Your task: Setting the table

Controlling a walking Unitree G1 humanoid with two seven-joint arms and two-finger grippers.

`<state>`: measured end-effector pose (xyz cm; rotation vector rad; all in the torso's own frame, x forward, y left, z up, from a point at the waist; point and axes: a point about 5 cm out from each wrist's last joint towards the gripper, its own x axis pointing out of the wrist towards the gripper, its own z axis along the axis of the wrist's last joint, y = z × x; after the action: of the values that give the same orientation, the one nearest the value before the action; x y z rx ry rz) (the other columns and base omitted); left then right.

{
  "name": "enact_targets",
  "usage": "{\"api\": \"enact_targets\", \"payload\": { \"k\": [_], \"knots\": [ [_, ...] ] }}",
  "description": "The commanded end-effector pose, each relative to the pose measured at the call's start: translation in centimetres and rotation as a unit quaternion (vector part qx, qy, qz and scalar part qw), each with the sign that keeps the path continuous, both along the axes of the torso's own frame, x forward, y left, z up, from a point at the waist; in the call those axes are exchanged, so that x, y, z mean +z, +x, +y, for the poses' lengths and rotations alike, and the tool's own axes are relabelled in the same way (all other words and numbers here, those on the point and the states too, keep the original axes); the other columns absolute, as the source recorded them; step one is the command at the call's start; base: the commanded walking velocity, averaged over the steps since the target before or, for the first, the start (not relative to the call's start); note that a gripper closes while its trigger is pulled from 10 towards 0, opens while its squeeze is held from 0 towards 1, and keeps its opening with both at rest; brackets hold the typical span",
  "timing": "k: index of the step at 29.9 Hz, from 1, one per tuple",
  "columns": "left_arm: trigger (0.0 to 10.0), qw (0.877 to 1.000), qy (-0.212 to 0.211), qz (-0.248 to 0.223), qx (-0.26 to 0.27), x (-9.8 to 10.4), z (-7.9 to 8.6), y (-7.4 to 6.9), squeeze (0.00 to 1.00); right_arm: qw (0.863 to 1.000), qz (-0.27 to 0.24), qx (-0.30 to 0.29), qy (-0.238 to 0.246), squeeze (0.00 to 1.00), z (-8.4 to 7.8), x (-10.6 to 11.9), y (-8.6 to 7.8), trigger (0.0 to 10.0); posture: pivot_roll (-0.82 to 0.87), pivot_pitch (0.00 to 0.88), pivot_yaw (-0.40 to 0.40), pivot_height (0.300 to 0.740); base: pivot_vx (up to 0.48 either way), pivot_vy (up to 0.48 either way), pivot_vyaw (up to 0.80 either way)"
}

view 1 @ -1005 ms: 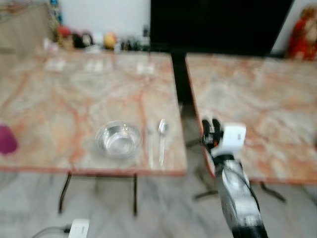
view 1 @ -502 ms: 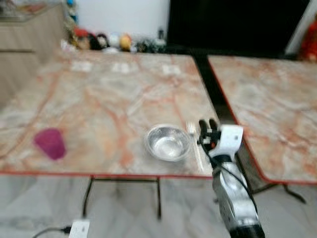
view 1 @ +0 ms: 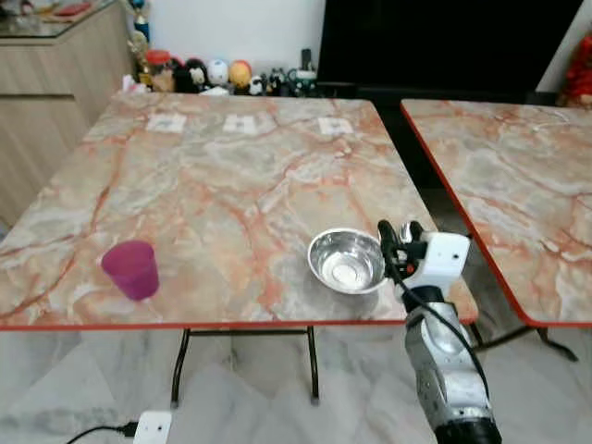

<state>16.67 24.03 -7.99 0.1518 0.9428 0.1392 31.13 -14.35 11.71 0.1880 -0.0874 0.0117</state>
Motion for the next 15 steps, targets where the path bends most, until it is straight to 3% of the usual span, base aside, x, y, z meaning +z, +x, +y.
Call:
{"api": "enact_targets", "payload": {
  "k": [1, 13, 14, 15],
  "knots": [
    [10.0, 1.0, -0.007, 0.006, -0.003, -0.23, -0.28, -0.34, 0.0, 1.0, 0.013, -0.01, 0.013, 1.0, -0.56, -0.31, 0.12, 10.0, 0.05, 0.0, -0.036, 0.74, 0.0, 0.0, 0.0],
    [10.0, 1.0, -0.007, 0.006, -0.005, -0.21, -0.23, -0.33, 0.0, 1.0, 0.02, -0.004, 0.014, 1.0, -0.46, -0.52, 0.14, 10.0, 0.05, 0.001, -0.031, 0.74, 0.0, 0.0, 0.0],
    [10.0, 1.0, -0.007, 0.006, -0.005, -0.21, -0.22, -0.33, 0.0, 1.0, 0.023, -0.001, 0.012, 0.0, -0.42, -0.61, 0.13, 10.0, 0.05, 0.002, -0.031, 0.74, 0.0, 0.0, 0.0],
    [10.0, 1.0, -0.007, 0.006, -0.005, -0.2, -0.21, -0.32, 0.0, 1.0, 0.025, -0.001, 0.011, 0.0, -0.43, -0.73, 0.1, 10.0, 0.05, 0.002, -0.031, 0.74, 0.0, 0.0, 0.0]
  ]
}}
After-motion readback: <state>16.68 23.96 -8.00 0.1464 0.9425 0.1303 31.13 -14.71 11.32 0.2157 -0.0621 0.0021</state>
